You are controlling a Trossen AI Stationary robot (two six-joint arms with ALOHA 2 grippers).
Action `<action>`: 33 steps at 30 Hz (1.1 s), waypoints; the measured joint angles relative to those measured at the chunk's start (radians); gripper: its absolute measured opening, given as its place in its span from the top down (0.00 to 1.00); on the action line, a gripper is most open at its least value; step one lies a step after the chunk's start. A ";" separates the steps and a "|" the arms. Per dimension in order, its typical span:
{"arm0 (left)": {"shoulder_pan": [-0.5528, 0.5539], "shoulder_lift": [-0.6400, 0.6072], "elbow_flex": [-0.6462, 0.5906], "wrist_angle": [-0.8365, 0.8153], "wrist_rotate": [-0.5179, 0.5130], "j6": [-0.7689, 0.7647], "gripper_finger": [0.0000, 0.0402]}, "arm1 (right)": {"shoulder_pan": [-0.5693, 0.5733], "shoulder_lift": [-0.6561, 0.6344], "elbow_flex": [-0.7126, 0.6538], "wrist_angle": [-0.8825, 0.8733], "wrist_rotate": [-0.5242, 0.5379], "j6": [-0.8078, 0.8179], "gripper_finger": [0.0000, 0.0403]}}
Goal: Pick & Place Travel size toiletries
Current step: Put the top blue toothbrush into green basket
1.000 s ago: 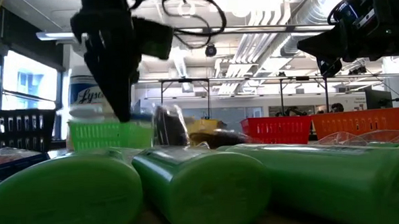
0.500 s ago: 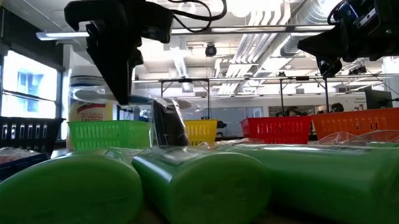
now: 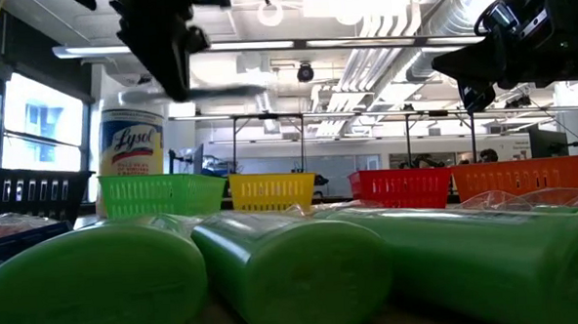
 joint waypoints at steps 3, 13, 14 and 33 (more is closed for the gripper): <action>0.000 -0.060 0.000 0.049 -0.001 0.086 0.96 | 0.000 0.000 0.000 0.004 0.000 0.000 0.98; 0.002 -0.270 -0.019 0.198 0.123 0.293 0.96 | 0.000 0.000 0.000 0.015 -0.015 0.008 0.98; 0.004 -0.294 -0.030 0.222 0.142 0.307 0.96 | 0.000 0.000 0.000 0.015 -0.024 0.008 0.98; 0.086 -0.993 -0.665 0.720 0.211 0.160 0.96 | 0.000 0.000 0.000 0.020 -0.039 0.011 0.98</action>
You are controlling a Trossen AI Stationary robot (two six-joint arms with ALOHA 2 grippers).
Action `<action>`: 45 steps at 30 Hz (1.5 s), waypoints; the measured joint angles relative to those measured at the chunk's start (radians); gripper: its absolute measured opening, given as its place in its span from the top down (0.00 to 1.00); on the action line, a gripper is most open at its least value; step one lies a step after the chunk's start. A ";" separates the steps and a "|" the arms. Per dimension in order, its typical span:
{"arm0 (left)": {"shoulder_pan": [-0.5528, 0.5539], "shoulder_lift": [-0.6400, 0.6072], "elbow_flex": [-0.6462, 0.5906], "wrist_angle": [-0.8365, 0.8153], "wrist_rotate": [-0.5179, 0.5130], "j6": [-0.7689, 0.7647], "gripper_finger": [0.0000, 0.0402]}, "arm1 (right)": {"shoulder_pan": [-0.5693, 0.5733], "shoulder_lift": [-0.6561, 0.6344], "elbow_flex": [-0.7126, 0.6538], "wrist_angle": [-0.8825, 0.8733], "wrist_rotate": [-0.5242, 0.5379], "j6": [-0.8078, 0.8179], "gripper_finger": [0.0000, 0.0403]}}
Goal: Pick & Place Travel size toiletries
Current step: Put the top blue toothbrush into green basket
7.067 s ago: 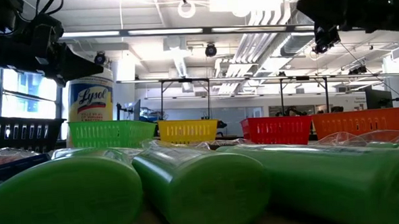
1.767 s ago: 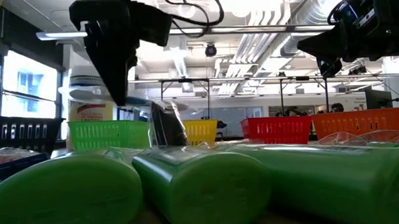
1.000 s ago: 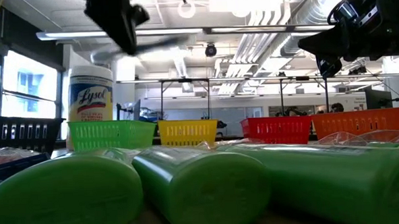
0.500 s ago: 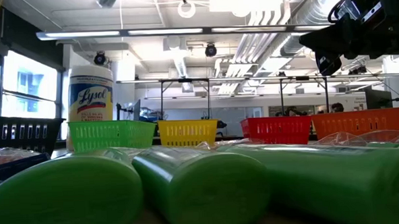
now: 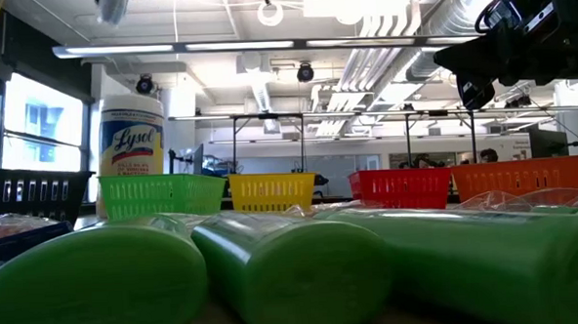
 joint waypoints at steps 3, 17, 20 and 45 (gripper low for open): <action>0.000 -0.064 -0.106 0.103 0.000 -0.007 0.96 | 0.000 0.000 0.000 0.002 0.005 0.000 0.98; 0.000 -0.194 -0.497 0.538 -0.008 -0.019 0.96 | 0.000 0.020 0.000 0.008 -0.013 0.014 0.98; 0.000 -0.194 -0.549 0.626 -0.008 -0.001 0.96 | 0.000 0.020 0.000 0.009 -0.013 0.015 0.98; 0.000 -0.254 -0.588 0.671 0.016 0.030 0.96 | 0.018 0.020 0.000 0.008 -0.011 0.026 0.98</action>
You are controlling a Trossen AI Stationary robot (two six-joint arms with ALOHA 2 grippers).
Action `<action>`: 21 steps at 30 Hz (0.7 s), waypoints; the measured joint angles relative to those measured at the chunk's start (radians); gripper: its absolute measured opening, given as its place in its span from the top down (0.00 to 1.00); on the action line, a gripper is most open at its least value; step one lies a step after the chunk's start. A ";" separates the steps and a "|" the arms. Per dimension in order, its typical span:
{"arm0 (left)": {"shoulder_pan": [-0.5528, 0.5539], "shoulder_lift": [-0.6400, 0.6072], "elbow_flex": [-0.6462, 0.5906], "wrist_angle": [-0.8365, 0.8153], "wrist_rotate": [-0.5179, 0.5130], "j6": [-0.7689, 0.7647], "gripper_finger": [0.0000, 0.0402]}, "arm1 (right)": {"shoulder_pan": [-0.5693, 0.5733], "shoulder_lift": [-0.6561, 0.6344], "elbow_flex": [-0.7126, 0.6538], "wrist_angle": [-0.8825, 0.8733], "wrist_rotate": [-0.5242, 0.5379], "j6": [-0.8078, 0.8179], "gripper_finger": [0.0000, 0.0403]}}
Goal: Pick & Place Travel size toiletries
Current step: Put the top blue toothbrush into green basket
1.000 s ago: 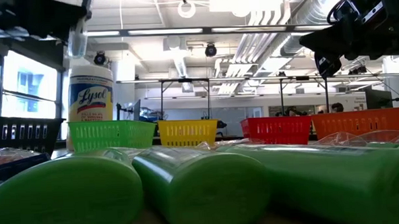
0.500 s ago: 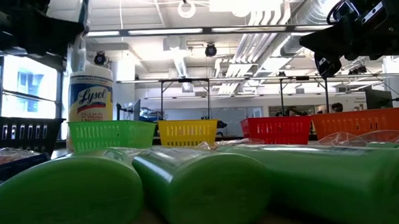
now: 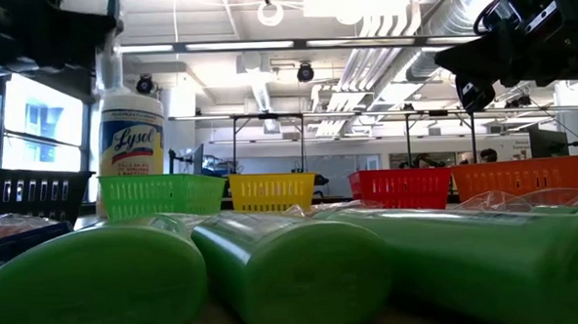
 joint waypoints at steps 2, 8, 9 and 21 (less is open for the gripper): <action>0.000 0.000 0.019 0.004 -0.031 0.008 0.96 | 0.013 0.000 0.000 0.002 0.008 -0.003 0.98; 0.000 0.056 0.158 -0.157 -0.101 0.164 0.96 | 0.043 0.000 0.000 0.029 0.057 -0.011 0.98; 0.000 0.074 0.185 -0.189 -0.105 0.208 0.96 | 0.045 0.000 0.000 0.036 0.057 -0.013 0.98; 0.000 0.376 0.416 -0.369 -0.128 0.477 0.96 | 0.050 0.000 0.000 0.038 0.058 -0.022 0.98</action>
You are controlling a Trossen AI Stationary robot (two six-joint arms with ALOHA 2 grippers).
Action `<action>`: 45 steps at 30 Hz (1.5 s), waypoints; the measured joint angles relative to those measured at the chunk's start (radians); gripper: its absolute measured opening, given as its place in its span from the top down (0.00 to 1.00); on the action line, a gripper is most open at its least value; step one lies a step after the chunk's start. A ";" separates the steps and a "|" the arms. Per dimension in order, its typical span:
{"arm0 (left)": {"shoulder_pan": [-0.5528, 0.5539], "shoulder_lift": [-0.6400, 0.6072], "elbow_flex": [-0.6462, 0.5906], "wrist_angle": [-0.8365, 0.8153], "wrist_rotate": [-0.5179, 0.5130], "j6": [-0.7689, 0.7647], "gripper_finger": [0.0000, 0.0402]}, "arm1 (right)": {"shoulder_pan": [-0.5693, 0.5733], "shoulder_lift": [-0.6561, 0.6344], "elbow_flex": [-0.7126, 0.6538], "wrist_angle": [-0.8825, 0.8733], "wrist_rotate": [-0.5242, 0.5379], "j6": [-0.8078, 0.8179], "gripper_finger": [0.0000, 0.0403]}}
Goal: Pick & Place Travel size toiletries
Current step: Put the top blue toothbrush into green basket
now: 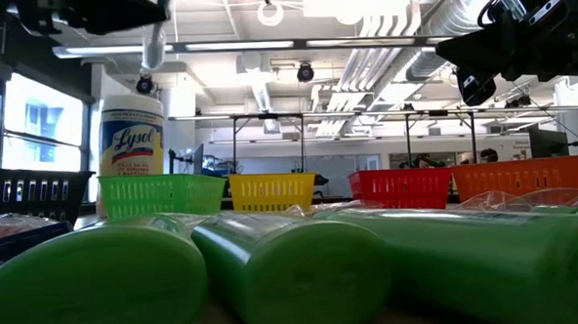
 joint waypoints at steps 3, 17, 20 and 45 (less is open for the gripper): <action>0.000 0.077 0.007 0.005 0.000 0.053 0.96 | 0.000 0.000 0.000 0.000 0.000 0.000 0.98; 0.233 0.275 -0.071 0.206 0.287 -0.041 0.96 | 0.009 0.000 0.000 -0.001 -0.007 0.000 0.98; 0.293 0.276 -0.120 0.256 0.359 -0.056 0.96 | 0.025 0.000 0.000 -0.001 -0.005 -0.005 0.98; 0.393 0.409 -0.313 0.532 0.409 -0.059 0.97 | 0.061 0.000 0.000 -0.001 0.082 -0.015 0.98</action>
